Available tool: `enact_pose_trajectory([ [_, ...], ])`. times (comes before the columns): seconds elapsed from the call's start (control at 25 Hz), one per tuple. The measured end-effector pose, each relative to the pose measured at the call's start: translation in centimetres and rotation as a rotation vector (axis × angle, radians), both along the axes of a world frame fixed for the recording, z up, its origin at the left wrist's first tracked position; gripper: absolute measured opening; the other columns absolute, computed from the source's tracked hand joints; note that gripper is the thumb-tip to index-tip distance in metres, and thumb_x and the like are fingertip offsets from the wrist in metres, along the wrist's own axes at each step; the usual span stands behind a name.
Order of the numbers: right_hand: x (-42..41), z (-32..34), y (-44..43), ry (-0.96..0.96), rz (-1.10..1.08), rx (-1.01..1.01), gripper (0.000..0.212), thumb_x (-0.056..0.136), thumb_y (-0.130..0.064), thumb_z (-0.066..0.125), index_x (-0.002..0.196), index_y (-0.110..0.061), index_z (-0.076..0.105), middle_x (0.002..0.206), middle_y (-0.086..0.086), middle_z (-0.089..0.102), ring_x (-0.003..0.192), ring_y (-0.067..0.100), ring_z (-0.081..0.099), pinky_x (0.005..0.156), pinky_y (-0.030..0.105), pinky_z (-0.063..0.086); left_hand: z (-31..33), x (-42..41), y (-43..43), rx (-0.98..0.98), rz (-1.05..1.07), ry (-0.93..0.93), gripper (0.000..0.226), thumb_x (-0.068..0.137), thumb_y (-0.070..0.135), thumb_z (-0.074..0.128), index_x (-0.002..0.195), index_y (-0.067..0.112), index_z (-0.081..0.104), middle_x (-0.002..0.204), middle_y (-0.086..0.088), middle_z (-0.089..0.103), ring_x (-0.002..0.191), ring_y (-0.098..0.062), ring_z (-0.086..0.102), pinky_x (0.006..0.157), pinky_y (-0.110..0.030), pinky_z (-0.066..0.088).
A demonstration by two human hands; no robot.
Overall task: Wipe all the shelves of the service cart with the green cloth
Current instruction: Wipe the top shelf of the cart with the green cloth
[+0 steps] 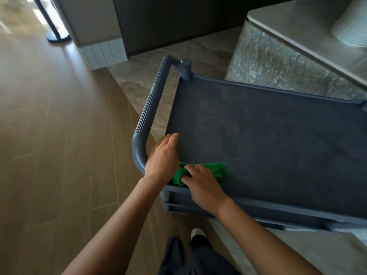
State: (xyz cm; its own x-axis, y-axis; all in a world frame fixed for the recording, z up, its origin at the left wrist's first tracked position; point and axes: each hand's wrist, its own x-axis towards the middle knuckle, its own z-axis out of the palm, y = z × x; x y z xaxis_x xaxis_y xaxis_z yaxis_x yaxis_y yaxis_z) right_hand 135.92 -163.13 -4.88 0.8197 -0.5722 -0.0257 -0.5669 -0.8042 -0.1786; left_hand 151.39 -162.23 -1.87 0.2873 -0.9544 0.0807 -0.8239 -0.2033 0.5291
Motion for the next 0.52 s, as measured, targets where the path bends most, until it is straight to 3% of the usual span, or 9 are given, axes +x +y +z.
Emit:
enact_pose_trajectory([
  [0.32,1.3,-1.0,-2.7,-0.029,-0.068,0.125,0.032,0.085,0.003,0.044,0.103,-0.012,0.065,0.140,0.004,0.038,0.108,0.026,0.036,0.089,0.040,0.034,-0.5,0.3,-0.2,0.113,-0.043,-0.094,0.065,0.086,-0.002,0.041,0.148,0.011,0.027,0.154,-0.006,0.031,0.146,-0.020,0.016,0.114,-0.037,0.023],
  [0.52,3.6,-1.1,-7.0,-0.023,-0.154,0.106,0.034,0.090,-0.003,0.042,0.113,-0.016,0.064,0.137,0.001,0.038,0.107,0.030,0.036,0.089,0.041,0.035,-0.6,0.4,-0.1,0.132,-0.074,-0.161,0.058,0.090,0.006,0.042,0.147,0.014,0.032,0.153,-0.004,0.035,0.146,-0.019,0.020,0.115,-0.033,0.020],
])
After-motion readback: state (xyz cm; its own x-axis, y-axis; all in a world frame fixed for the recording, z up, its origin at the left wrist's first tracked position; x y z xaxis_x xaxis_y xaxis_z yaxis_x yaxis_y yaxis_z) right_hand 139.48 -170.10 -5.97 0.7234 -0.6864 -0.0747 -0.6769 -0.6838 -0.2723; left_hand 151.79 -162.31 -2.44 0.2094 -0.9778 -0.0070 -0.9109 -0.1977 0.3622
